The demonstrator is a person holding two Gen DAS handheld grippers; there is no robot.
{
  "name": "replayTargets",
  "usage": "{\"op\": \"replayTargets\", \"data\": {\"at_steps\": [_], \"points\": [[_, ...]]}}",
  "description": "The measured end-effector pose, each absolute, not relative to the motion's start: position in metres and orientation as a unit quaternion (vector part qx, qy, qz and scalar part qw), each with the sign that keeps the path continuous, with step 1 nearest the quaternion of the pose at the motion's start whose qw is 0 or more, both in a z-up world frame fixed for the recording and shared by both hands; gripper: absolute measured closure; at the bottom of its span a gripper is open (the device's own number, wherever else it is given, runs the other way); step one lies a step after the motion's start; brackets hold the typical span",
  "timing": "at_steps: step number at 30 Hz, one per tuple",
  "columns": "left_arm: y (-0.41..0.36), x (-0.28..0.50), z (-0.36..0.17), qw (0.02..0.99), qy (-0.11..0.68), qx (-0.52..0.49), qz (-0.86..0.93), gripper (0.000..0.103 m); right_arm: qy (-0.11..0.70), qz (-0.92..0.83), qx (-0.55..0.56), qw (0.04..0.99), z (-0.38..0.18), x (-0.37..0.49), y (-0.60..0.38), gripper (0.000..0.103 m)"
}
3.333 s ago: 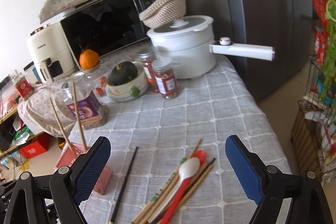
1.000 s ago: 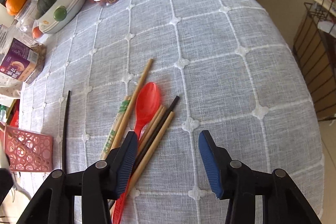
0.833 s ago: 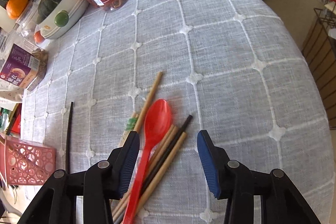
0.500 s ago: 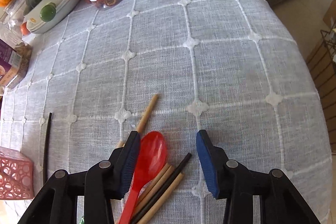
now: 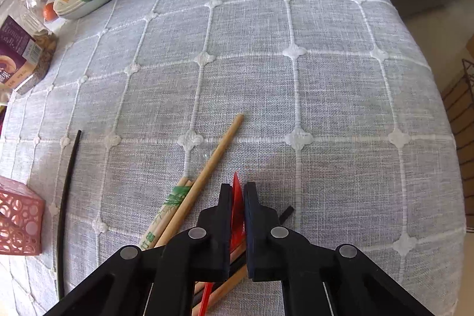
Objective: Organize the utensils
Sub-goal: 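Grasp the red spoon with the right gripper while the left gripper lifts the white spoon, then lower the white spoon into the pink basket and open the left gripper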
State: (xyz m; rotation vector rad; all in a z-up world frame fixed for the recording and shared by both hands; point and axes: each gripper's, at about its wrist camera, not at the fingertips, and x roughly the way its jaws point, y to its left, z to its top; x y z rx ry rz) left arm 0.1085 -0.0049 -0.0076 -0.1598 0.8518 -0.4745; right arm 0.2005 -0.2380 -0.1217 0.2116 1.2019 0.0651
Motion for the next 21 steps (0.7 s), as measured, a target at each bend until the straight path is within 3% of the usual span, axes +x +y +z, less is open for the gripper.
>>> {"op": "replayTargets", "data": {"at_steps": [13,21], "points": [[0.044,0.086,0.057,0.947,0.235,-0.125,-0.181,0.067,0.438,0.036,0.108,0.892,-0.016,0.143,-0.228,0.098],[0.046,0.092,0.054,0.980,0.135,-0.094,-0.111,0.067,0.379,0.043,0.104,0.919,0.019,0.119,-0.206,0.098]]}}
